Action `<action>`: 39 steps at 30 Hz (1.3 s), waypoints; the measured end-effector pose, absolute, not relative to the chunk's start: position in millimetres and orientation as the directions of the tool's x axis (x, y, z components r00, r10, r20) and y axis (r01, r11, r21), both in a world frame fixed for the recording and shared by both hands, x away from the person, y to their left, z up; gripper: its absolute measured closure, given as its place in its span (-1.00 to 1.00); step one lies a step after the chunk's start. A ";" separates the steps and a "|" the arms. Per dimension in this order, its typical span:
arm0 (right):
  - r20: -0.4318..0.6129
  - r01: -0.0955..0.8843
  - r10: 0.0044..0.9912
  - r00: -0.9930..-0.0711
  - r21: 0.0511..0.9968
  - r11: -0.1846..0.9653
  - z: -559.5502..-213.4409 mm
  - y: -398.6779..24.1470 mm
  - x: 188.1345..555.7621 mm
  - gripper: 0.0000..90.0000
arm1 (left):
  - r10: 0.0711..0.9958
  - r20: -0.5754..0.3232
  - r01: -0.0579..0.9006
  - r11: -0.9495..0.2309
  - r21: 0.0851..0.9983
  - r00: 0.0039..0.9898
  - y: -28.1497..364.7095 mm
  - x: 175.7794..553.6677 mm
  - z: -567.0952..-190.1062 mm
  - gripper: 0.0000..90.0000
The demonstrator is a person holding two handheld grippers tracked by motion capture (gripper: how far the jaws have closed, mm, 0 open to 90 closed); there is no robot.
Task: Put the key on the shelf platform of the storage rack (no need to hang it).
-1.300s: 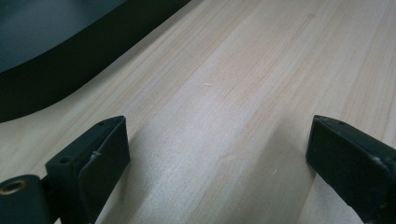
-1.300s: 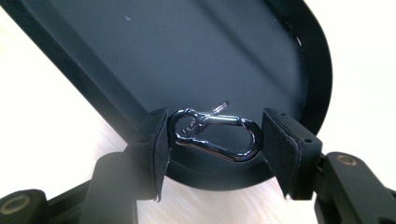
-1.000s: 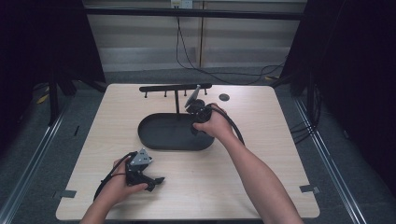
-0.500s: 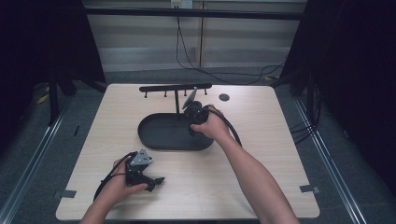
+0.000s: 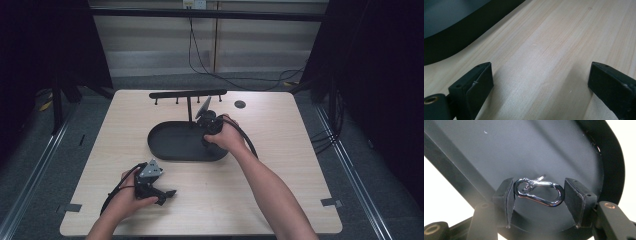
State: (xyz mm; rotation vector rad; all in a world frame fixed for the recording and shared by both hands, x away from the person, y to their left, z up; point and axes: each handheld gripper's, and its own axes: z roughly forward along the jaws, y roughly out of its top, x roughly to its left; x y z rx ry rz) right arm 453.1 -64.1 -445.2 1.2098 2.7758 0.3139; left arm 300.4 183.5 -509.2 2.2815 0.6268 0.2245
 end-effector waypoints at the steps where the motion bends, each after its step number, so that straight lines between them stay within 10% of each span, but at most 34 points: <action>1: -0.004 0.713 0.733 -0.680 0.227 0.663 -446.0 -64.6 453.4 -0.03 | 0.502 -0.027 0.370 -0.598 0.711 0.864 183.4 300.3 -509.5 -0.87; 39: 0.001 0.704 0.727 -0.687 0.250 0.665 -466.1 -57.5 453.7 -0.03 | 0.503 -0.024 0.368 -0.598 0.712 0.864 183.2 299.9 -509.6 -0.87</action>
